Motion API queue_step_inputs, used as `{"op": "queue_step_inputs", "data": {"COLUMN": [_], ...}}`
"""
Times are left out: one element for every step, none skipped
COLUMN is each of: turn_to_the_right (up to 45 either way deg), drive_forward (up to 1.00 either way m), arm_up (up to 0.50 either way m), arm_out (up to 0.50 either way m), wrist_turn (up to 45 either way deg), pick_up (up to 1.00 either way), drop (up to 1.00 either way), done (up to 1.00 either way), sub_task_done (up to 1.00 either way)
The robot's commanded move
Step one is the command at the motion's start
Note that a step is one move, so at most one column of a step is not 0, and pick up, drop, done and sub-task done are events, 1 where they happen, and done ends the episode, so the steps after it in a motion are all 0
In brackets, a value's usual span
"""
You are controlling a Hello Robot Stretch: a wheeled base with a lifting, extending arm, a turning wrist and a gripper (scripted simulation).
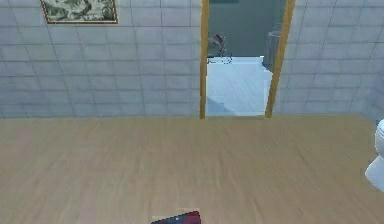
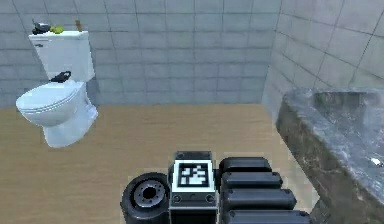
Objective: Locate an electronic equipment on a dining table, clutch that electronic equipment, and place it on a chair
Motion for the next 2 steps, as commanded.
{"op": "queue_step_inputs", "data": {"turn_to_the_right": [0.0, -45.0], "drive_forward": [0.30, 0.00], "arm_up": [0.00, 0.00], "arm_out": [0.00, 0.00], "wrist_turn": [0.0, 0.0], "pick_up": [0.00, 0.00], "drop": [0.00, 0.00], "done": [0.00, 0.00], "sub_task_done": [0.00, 0.00]}}
